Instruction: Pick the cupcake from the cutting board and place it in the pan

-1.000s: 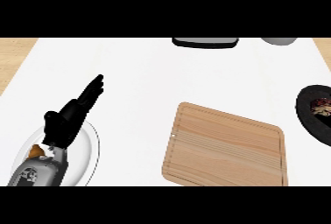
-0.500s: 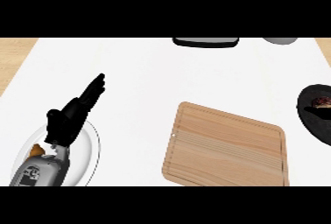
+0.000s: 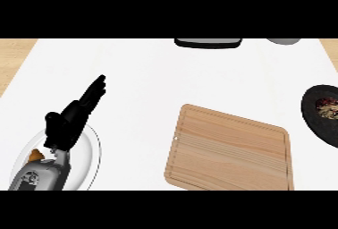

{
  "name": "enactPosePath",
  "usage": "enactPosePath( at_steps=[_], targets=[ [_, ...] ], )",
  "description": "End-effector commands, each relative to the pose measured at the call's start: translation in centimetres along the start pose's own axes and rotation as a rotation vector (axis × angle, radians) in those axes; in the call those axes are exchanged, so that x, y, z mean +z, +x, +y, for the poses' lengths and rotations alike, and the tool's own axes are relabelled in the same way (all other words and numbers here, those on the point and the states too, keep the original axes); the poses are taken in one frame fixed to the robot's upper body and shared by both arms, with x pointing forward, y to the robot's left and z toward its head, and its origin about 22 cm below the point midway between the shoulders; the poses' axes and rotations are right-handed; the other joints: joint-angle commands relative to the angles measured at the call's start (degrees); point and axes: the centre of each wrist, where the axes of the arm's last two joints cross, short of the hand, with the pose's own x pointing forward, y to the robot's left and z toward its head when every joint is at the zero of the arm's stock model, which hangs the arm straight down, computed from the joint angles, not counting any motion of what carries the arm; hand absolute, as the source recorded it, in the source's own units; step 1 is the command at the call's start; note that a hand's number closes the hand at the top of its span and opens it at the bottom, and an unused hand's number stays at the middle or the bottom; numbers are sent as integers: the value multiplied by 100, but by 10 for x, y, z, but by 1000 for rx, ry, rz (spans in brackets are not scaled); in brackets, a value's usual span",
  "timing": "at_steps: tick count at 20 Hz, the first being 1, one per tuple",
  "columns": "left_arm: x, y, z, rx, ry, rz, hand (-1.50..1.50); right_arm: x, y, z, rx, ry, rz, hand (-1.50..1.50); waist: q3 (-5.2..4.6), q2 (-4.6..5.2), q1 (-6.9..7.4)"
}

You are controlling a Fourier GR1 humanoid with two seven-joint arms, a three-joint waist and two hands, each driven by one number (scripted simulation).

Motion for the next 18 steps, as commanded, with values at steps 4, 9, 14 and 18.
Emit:
enactPosePath(
  at_steps=[4,9,14,18],
  targets=[
    [8,-6,-2,10,-23,3,0,28,-10,-45,-116,51,-97,-150,2,-17,-8],
    [4,-9,5,2,17,4,0,56,-27,-60,-133,54,-168,-150,-8,-48,-107],
    [7,-4,12,-9,12,18,0,85,-39,-78,-150,55,-161,-150,-4,-75,-139],
    [6,-17,6,7,18,12,0,106,-52,-77,-176,61,-161,-150,-8,-75,-210]
  ],
)
